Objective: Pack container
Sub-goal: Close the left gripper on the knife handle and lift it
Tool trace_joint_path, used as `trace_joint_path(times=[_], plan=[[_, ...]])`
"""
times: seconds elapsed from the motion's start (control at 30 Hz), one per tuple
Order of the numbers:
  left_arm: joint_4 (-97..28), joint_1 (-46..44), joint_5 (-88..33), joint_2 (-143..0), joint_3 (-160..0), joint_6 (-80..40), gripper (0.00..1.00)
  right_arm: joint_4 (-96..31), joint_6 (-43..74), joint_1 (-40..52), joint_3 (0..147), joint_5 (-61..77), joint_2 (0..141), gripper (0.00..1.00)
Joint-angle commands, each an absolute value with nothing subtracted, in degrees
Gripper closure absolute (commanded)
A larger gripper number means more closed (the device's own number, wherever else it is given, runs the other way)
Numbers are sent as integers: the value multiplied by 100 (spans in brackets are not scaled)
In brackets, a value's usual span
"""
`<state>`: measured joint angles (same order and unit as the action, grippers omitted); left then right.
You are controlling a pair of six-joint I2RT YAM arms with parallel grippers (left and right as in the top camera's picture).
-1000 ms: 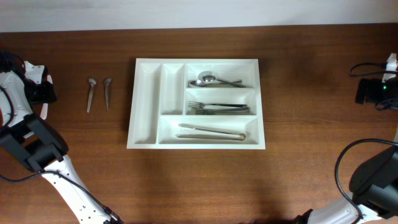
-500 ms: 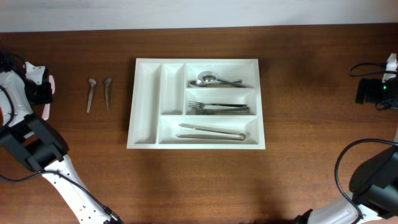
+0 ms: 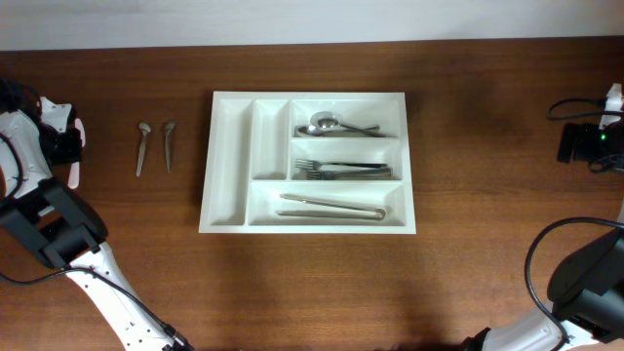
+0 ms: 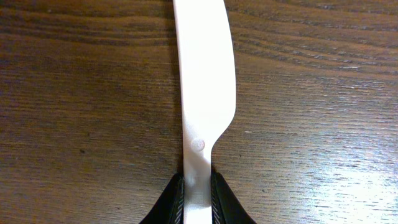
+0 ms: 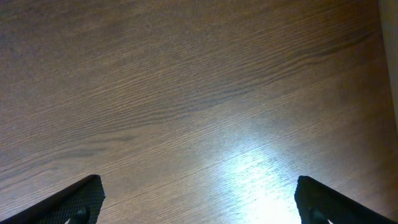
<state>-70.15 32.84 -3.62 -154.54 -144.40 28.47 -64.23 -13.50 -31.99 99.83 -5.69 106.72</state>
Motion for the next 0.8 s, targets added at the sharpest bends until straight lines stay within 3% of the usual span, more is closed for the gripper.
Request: trace_joint_path(times=[0.0, 0.3, 0.77], plan=[[-7144, 3288, -178, -15697, -14416, 2875, 91, -6423, -1319, -3190, 9972, -600, 10663, 1], [-7321, 3144, -351, -15697, -14663, 2875, 92, -6423, -1321, -3190, 9974, -600, 10663, 1], [-8484, 2781, -827, -15694, -16654, 2641, 92, -6423, -1321, -3190, 9974, -600, 10663, 1]])
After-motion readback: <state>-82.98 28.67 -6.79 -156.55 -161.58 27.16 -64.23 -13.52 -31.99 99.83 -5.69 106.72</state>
